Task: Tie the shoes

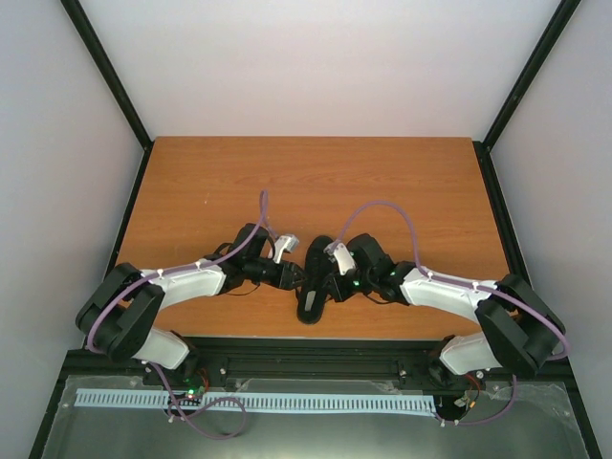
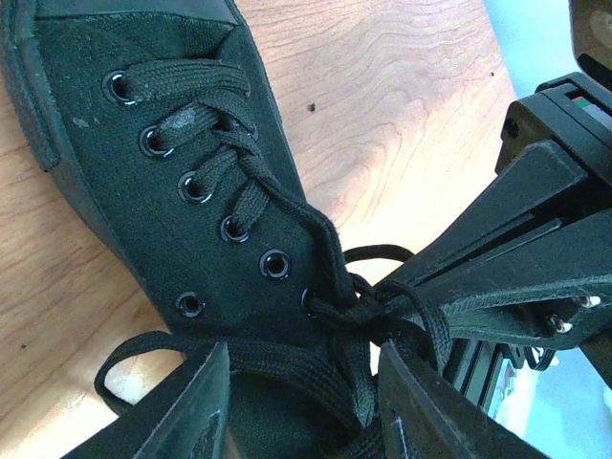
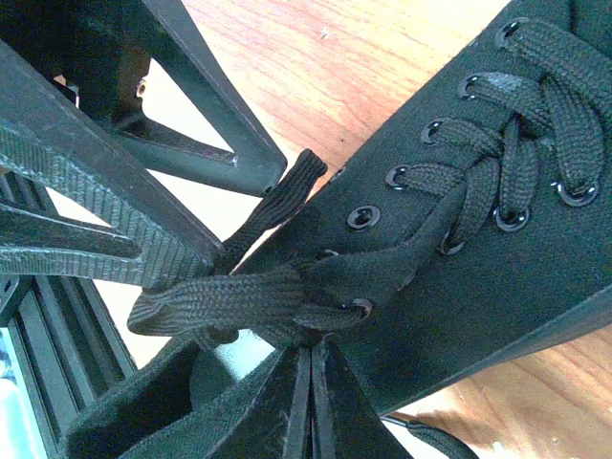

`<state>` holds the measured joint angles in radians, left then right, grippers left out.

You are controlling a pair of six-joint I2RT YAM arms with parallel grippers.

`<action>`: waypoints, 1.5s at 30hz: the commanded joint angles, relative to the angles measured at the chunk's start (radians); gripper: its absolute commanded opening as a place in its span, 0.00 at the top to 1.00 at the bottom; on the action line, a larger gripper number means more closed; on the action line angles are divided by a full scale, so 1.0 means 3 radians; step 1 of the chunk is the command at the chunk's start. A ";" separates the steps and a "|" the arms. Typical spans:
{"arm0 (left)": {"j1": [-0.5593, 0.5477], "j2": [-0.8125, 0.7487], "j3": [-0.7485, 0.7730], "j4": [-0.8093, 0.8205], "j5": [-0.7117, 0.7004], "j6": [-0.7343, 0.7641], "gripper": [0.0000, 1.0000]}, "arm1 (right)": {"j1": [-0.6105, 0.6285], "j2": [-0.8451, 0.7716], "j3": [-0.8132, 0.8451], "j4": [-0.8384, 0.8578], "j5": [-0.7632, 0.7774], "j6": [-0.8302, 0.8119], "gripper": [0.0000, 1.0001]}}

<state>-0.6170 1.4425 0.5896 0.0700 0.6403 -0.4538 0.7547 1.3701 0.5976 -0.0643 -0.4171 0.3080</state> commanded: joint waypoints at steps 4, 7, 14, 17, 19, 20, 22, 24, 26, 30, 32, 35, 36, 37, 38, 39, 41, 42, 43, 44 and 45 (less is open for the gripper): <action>0.0017 0.0088 0.0073 0.0158 0.0115 -0.0036 0.56 | 0.0056 0.0055 0.0101 0.0026 0.0020 0.0000 0.97; 0.0017 0.0043 0.0073 0.0160 0.0102 -0.0042 0.57 | 0.0056 0.0062 0.0096 0.0028 0.0020 0.0000 0.97; 0.0017 -0.0247 0.0015 -0.0035 -0.0213 -0.0010 0.49 | 0.0062 0.0061 0.0094 0.0045 0.0006 0.0006 0.97; 0.0017 -0.0236 0.0038 -0.0119 -0.0196 0.0045 0.48 | 0.0061 0.0077 0.0103 0.0054 -0.0010 0.0001 0.97; 0.0017 -0.0207 0.0047 -0.0109 -0.0148 0.0063 0.48 | 0.0066 0.0085 0.0105 0.0057 -0.0015 -0.0002 0.97; 0.0017 -0.0194 0.0049 -0.0098 -0.0125 0.0065 0.50 | 0.0066 0.0086 0.0105 0.0056 -0.0015 0.0001 0.97; 0.0017 -0.0160 0.0066 -0.0088 -0.0103 0.0063 0.52 | 0.0066 0.0087 0.0108 0.0059 -0.0023 -0.0003 0.97; 0.0017 -0.0135 0.0083 -0.0089 -0.0109 0.0060 0.56 | 0.0067 0.0086 0.0110 0.0057 -0.0019 -0.0001 0.97; 0.0017 -0.0112 0.0102 -0.0084 -0.0093 0.0068 0.58 | 0.0066 0.0090 0.0108 0.0056 -0.0018 0.0003 0.97; 0.0017 -0.0043 0.0116 -0.0070 -0.0061 0.0074 0.60 | 0.0066 0.0092 0.0112 0.0061 -0.0021 0.0002 0.97; 0.0017 -0.0019 0.0115 -0.0068 -0.0082 0.0053 0.62 | 0.0071 0.0092 0.0108 0.0063 -0.0021 0.0004 0.97; 0.0017 0.0003 0.0110 -0.0023 -0.0050 0.0035 0.62 | 0.0071 0.0096 0.0110 0.0062 -0.0026 0.0003 0.97; 0.0019 0.0002 0.0104 0.0005 -0.0002 0.0034 0.62 | 0.0071 0.0102 0.0112 0.0060 -0.0026 0.0004 0.97; 0.0017 -0.0005 0.0098 0.0030 0.0033 0.0035 0.62 | 0.0071 0.0110 0.0116 0.0057 -0.0026 0.0003 0.97; 0.0017 -0.0007 0.0090 0.0052 0.0065 0.0048 0.62 | 0.0071 0.0109 0.0119 0.0059 -0.0025 0.0001 0.97; 0.0017 -0.0007 0.0086 0.0060 0.0103 0.0056 0.61 | 0.0071 0.0112 0.0124 0.0054 -0.0026 0.0005 0.97; 0.0017 -0.0015 0.0077 0.0099 0.0179 0.0067 0.60 | 0.0071 0.0121 0.0132 0.0051 -0.0023 0.0003 0.97; 0.0017 -0.0020 0.0067 0.0123 0.0219 0.0070 0.59 | 0.0071 0.0121 0.0139 0.0051 -0.0026 0.0008 0.97; 0.0017 -0.0022 0.0061 0.0137 0.0246 0.0068 0.59 | 0.0071 0.0122 0.0140 0.0046 -0.0021 0.0007 0.97; 0.0017 -0.0026 0.0055 0.0144 0.0266 0.0073 0.59 | 0.0071 0.0121 0.0144 0.0049 -0.0019 0.0007 0.97; 0.0014 -0.0023 0.0055 0.0144 0.0281 0.0079 0.58 | 0.0071 0.0120 0.0146 0.0051 -0.0021 0.0012 0.97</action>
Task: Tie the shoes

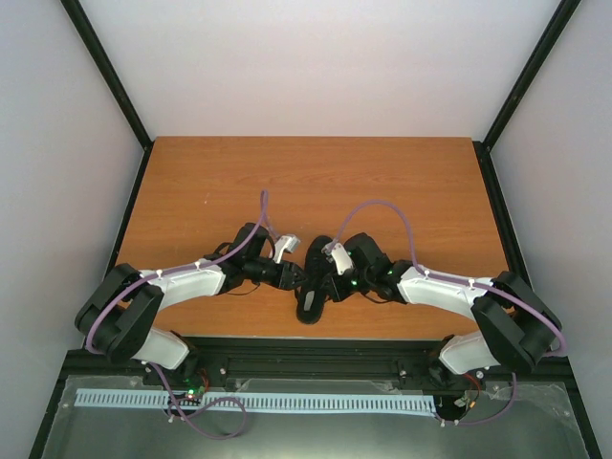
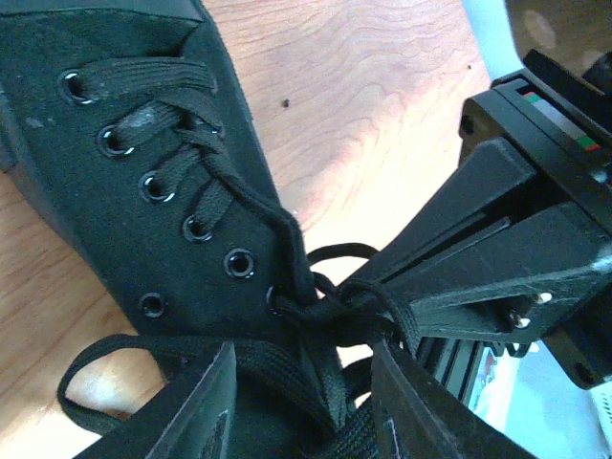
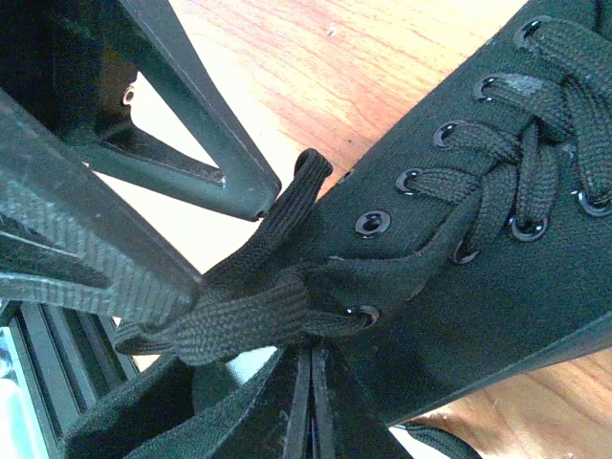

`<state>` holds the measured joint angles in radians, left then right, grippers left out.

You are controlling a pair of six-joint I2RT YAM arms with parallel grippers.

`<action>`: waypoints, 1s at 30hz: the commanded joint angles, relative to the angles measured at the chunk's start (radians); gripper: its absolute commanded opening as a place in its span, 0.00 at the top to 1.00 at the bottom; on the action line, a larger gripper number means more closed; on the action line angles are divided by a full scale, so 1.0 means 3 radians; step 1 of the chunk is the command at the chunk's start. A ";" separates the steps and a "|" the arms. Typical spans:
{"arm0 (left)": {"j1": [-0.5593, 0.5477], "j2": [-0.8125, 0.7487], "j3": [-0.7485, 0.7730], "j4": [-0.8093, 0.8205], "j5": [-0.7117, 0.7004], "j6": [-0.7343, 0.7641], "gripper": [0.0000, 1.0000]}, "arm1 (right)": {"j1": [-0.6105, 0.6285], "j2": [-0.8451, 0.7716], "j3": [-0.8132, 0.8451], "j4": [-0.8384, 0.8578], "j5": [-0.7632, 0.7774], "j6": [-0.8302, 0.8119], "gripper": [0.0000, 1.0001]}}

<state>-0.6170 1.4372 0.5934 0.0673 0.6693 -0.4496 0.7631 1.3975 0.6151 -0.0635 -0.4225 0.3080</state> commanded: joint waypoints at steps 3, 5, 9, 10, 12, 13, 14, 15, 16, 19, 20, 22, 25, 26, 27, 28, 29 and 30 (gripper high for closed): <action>0.0011 0.0009 0.0037 0.0153 0.0216 0.0079 0.57 | 0.0049 0.0027 0.0092 0.0051 -0.0017 0.0016 0.97; 0.0011 0.0032 0.0042 0.0159 0.0231 0.0084 0.57 | 0.0049 0.0030 0.0095 0.0054 -0.0022 0.0017 0.97; 0.0012 0.0069 0.0056 0.0166 0.0245 0.0085 0.57 | 0.0053 0.0035 0.0097 0.0053 -0.0034 0.0021 0.97; 0.0011 0.0072 0.0056 0.0177 0.0249 0.0082 0.57 | 0.0055 0.0039 0.0098 0.0054 -0.0034 0.0018 0.97; 0.0007 0.0077 0.0069 0.0179 0.0245 0.0082 0.57 | 0.0055 0.0043 0.0104 0.0056 -0.0033 0.0018 0.97; 0.0006 0.0082 0.0072 0.0177 0.0243 0.0082 0.57 | 0.0055 0.0047 0.0104 0.0058 -0.0036 0.0018 0.97; 0.0006 0.0094 0.0079 0.0178 0.0249 0.0082 0.58 | 0.0058 0.0050 0.0105 0.0061 -0.0036 0.0020 0.97; 0.0006 0.0101 0.0085 0.0178 0.0251 0.0082 0.59 | 0.0059 0.0052 0.0103 0.0065 -0.0035 0.0021 0.97; 0.0002 0.0111 0.0094 0.0179 0.0255 0.0079 0.60 | 0.0059 0.0059 0.0102 0.0064 -0.0038 0.0020 0.97; -0.0003 0.0135 0.0112 0.0176 0.0261 0.0082 0.62 | 0.0066 0.0070 0.0111 0.0065 -0.0044 0.0020 0.97; -0.0008 0.0136 0.0117 0.0177 0.0260 0.0082 0.62 | 0.0069 0.0075 0.0112 0.0068 -0.0046 0.0017 0.97; -0.0018 0.0137 0.0130 0.0177 0.0256 0.0076 0.62 | 0.0073 0.0074 0.0112 0.0069 -0.0049 0.0022 0.97; -0.0050 0.0119 0.0168 0.0102 0.0178 0.0113 0.62 | 0.0074 0.0070 0.0119 0.0069 -0.0049 0.0026 0.97; -0.0067 0.0107 0.0185 0.0061 0.0134 0.0135 0.62 | 0.0079 0.0067 0.0118 0.0069 -0.0048 0.0024 0.97; -0.0090 0.0092 0.0198 0.0032 0.0093 0.0153 0.61 | 0.0079 0.0063 0.0118 0.0069 -0.0048 0.0027 0.97; -0.0102 0.0073 0.0204 0.0017 0.0063 0.0157 0.59 | 0.0081 0.0058 0.0118 0.0070 -0.0049 0.0027 0.97; -0.0113 0.0057 0.0205 0.0016 0.0040 0.0152 0.58 | 0.0079 0.0052 0.0118 0.0065 -0.0048 0.0030 0.97; -0.0118 0.0041 0.0205 0.0011 0.0024 0.0149 0.57 | 0.0079 0.0050 0.0118 0.0065 -0.0053 0.0028 0.97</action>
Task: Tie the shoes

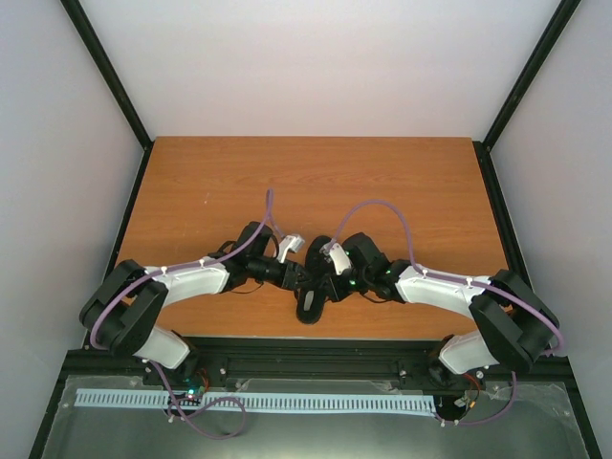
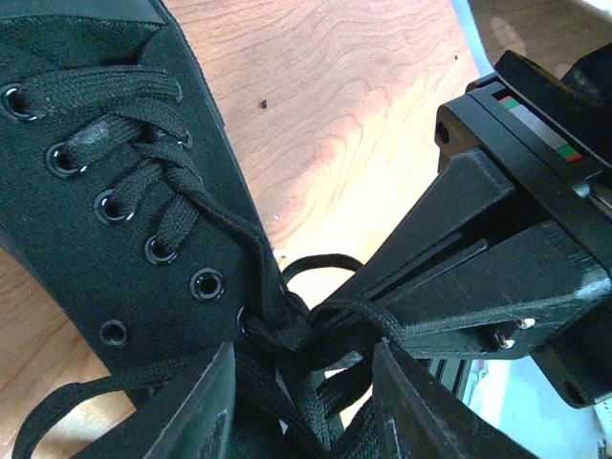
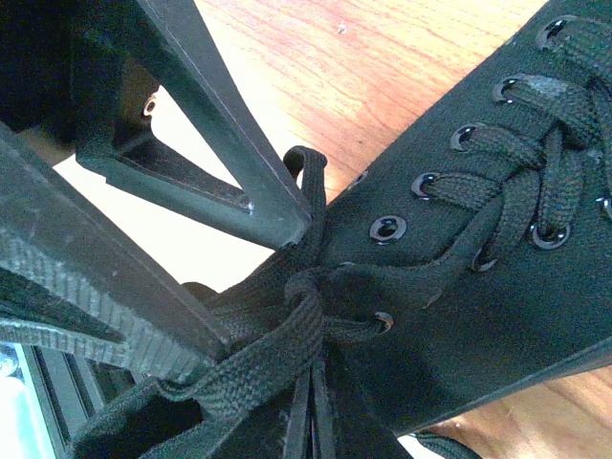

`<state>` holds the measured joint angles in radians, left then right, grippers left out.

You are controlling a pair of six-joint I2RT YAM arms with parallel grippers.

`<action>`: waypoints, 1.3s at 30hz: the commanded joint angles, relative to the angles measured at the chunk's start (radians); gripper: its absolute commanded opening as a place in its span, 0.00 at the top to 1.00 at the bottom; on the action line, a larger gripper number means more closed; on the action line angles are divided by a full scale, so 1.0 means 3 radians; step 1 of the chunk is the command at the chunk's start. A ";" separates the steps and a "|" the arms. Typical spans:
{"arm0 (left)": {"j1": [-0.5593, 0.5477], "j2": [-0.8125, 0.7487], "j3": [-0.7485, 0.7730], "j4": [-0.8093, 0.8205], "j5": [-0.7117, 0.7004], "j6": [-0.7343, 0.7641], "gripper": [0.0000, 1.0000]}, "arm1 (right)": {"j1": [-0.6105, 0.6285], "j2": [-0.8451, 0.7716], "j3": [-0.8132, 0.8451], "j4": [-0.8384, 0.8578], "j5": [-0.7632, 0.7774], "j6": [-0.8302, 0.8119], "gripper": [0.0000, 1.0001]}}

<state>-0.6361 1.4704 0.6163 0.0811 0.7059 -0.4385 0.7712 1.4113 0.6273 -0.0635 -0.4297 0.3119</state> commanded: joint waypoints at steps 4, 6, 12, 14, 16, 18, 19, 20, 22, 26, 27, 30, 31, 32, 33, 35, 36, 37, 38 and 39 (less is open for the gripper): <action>-0.0081 -0.0104 0.0146 -0.0111 -0.0224 0.0142 0.58 | 0.0056 -0.0012 0.0077 0.0064 -0.0030 0.0022 0.97; -0.0108 -0.0115 0.0166 -0.0166 -0.0290 0.0172 0.58 | 0.0058 -0.0019 0.0072 0.0066 -0.0029 0.0022 0.97; -0.0169 -0.0169 0.0204 -0.0273 -0.0431 0.0221 0.57 | 0.0058 -0.0063 0.0043 0.0112 -0.0028 0.0050 0.97; -0.0173 -0.0161 0.0214 -0.0276 -0.0437 0.0224 0.57 | 0.0058 -0.0066 0.0046 0.0123 -0.0041 0.0063 0.97; -0.0179 -0.0147 0.0225 -0.0275 -0.0437 0.0228 0.59 | 0.0058 -0.0064 0.0042 0.0132 -0.0048 0.0066 0.97; -0.0184 -0.0125 0.0235 -0.0274 -0.0439 0.0225 0.63 | 0.0058 -0.0059 0.0043 0.0135 -0.0052 0.0066 0.97; -0.0186 -0.0118 0.0241 -0.0271 -0.0431 0.0224 0.64 | 0.0058 -0.0059 0.0044 0.0135 -0.0051 0.0067 0.97; -0.0190 -0.0104 0.0250 -0.0270 -0.0424 0.0229 0.66 | 0.0058 -0.0057 0.0041 0.0132 -0.0055 0.0068 0.97; -0.0196 -0.0075 0.0264 -0.0268 -0.0411 0.0232 0.68 | 0.0060 -0.0054 0.0041 0.0135 -0.0055 0.0070 0.97; -0.0201 -0.0039 0.0267 -0.0201 -0.0319 0.0203 0.69 | 0.0058 -0.0040 0.0042 0.0143 -0.0053 0.0062 0.97; -0.0201 -0.0026 0.0266 -0.0184 -0.0295 0.0194 0.69 | 0.0058 -0.0038 0.0042 0.0144 -0.0055 0.0065 0.97; -0.0198 0.0027 0.0272 -0.0139 -0.0217 0.0166 0.68 | 0.0058 -0.0044 0.0042 0.0145 -0.0054 0.0064 0.97; -0.0200 0.0045 0.0270 -0.0121 -0.0188 0.0159 0.68 | 0.0058 -0.0046 0.0042 0.0145 -0.0051 0.0061 0.97; -0.0205 0.0056 0.0272 -0.0110 -0.0168 0.0151 0.67 | 0.0058 -0.0045 0.0044 0.0144 -0.0050 0.0063 0.97; -0.0202 0.0075 0.0266 -0.0095 -0.0148 0.0144 0.67 | 0.0058 -0.0043 0.0042 0.0145 -0.0049 0.0064 0.97; -0.0206 0.0107 0.0267 -0.0082 -0.0125 0.0133 0.66 | 0.0058 -0.0044 0.0041 0.0145 -0.0050 0.0059 0.97; -0.0206 0.0120 0.0267 -0.0074 -0.0116 0.0132 0.66 | 0.0058 -0.0045 0.0039 0.0143 -0.0050 0.0058 0.97; -0.0206 0.0132 0.0266 -0.0065 -0.0108 0.0122 0.65 | 0.0058 -0.0046 0.0036 0.0144 -0.0051 0.0058 0.97; -0.0206 0.0142 0.0267 -0.0055 -0.0100 0.0116 0.65 | 0.0058 -0.0046 0.0040 0.0145 -0.0051 0.0060 0.97; -0.0206 0.0146 0.0267 -0.0043 -0.0093 0.0105 0.64 | 0.0058 -0.0043 0.0038 0.0143 -0.0054 0.0055 0.97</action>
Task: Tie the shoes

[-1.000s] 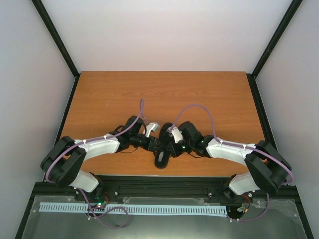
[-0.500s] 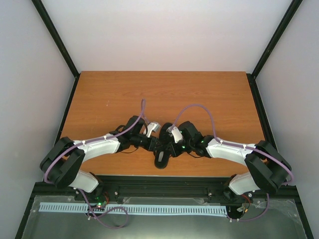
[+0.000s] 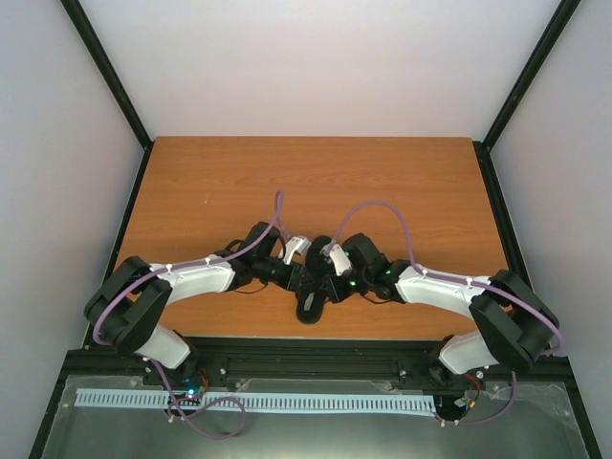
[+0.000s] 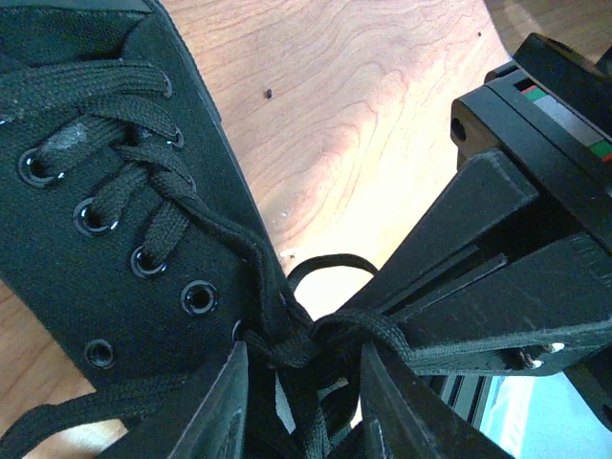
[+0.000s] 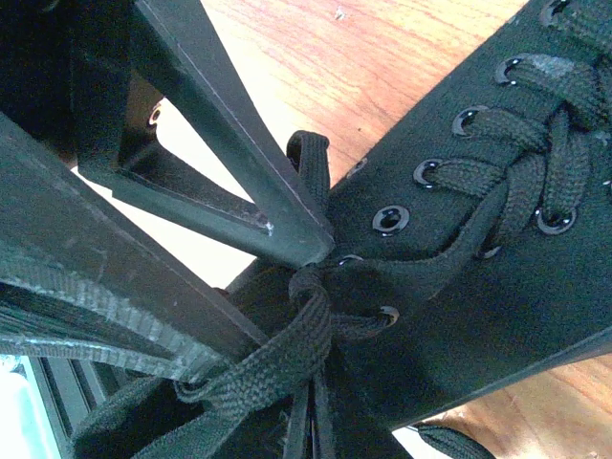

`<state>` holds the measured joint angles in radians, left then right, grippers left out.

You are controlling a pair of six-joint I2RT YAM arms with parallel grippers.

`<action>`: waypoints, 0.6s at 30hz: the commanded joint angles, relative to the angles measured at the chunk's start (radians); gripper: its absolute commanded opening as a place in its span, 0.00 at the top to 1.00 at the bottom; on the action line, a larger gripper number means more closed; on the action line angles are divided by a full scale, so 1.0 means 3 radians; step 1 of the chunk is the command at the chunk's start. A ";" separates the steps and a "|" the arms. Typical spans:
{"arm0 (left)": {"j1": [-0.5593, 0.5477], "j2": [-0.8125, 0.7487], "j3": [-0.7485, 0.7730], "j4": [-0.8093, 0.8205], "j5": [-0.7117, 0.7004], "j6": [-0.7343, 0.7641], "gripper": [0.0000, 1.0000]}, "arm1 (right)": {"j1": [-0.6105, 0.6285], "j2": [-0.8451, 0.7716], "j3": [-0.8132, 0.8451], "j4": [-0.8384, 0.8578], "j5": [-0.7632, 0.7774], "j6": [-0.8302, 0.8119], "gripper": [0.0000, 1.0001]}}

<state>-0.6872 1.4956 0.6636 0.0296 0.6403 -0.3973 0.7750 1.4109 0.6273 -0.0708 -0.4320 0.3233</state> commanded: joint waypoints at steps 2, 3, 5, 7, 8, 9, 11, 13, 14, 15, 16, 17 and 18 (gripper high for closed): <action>-0.0035 0.0069 0.0110 0.0145 0.0125 -0.0040 0.64 | 0.0046 -0.0039 0.0036 0.0173 -0.0048 0.0017 0.97; -0.0036 0.0073 0.0113 0.0150 0.0119 -0.0047 0.64 | 0.0045 -0.0033 0.0034 0.0171 -0.0050 0.0017 0.97; -0.0040 0.0082 0.0122 0.0149 0.0107 -0.0051 0.64 | 0.0045 -0.0031 0.0037 0.0179 -0.0057 0.0020 0.97; -0.0041 0.0095 0.0132 0.0146 0.0109 -0.0048 0.66 | 0.0045 -0.0028 0.0036 0.0185 -0.0057 0.0016 0.97; -0.0041 0.0098 0.0135 0.0144 0.0106 -0.0046 0.68 | 0.0045 -0.0023 0.0036 0.0189 -0.0057 0.0016 0.97; -0.0046 0.0109 0.0139 0.0140 0.0101 -0.0042 0.70 | 0.0045 -0.0023 0.0040 0.0192 -0.0058 0.0013 0.97; -0.0046 0.0117 0.0145 0.0132 0.0097 -0.0041 0.73 | 0.0042 -0.0017 0.0045 0.0195 -0.0063 0.0014 0.97; -0.0046 0.0119 0.0145 0.0131 0.0096 -0.0046 0.77 | 0.0046 -0.0010 0.0047 0.0197 -0.0060 0.0013 0.97; -0.0046 0.0114 0.0141 0.0134 0.0094 -0.0052 0.80 | 0.0045 -0.0008 0.0046 0.0197 -0.0057 0.0013 0.97; -0.0046 0.0105 0.0133 0.0139 0.0089 -0.0061 0.83 | 0.0045 -0.0007 0.0046 0.0200 -0.0052 0.0012 0.97; -0.0046 0.0089 0.0123 0.0150 0.0075 -0.0077 0.85 | 0.0045 -0.0009 0.0046 0.0197 -0.0050 0.0015 0.97; -0.0046 0.0057 0.0109 0.0159 0.0059 -0.0092 0.88 | 0.0045 -0.0014 0.0042 0.0197 -0.0044 0.0013 0.97; -0.0046 0.0033 0.0093 0.0170 0.0039 -0.0110 0.91 | 0.0045 -0.0020 0.0042 0.0190 -0.0029 0.0015 0.97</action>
<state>-0.6876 1.5158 0.6708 0.0383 0.6563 -0.4221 0.7750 1.4109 0.6273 -0.0738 -0.4274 0.3233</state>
